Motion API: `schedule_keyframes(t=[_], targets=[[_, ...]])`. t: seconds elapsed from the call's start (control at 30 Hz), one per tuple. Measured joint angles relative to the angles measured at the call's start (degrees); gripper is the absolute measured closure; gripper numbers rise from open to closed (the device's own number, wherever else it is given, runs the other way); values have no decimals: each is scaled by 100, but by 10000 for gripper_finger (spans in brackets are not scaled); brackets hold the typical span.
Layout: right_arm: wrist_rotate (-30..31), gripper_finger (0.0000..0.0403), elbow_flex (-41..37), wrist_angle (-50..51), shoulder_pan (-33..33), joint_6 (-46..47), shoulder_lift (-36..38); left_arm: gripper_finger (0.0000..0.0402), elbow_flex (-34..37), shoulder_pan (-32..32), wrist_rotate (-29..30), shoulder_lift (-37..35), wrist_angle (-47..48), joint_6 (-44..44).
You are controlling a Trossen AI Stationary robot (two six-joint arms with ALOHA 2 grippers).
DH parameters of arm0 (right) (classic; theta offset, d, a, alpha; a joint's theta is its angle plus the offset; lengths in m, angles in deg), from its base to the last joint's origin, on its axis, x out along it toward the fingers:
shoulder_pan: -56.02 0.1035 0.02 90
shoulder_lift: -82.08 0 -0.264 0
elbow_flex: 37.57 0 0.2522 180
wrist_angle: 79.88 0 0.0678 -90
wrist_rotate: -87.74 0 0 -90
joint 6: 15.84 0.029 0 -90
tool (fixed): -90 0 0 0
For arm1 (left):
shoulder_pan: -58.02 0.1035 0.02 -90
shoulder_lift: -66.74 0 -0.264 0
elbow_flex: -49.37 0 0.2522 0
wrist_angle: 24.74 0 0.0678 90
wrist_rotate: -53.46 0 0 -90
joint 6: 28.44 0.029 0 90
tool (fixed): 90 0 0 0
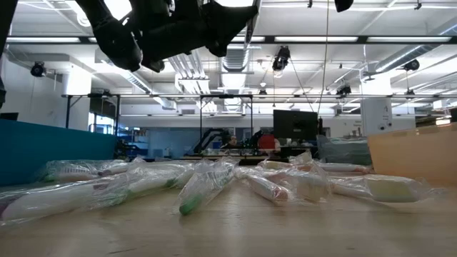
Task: Pick & Place Toothbrushes
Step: Put the purple toothbrush into the orange bin
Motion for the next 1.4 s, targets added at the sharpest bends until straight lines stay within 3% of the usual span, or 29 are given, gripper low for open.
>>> schedule_keyframes(t=[0.5, 0.73, 1.03, 1.4], targets=[[-447, 234, 2, -113, -641, -172, -22, 367, 0, -9, 0, 0, -3, 15], [-748, 194, 2, -259, -881, -190, -19, 367, 0, -9, 2, 0, -3, 19], [-1135, 207, 2, -719, -1125, -448, -244, 367, 0, -9, 5, 0, 4, 19], [-1238, 278, 2, -956, -1240, -506, -385, 367, 0, -4, 27, 0, 30, 24]])
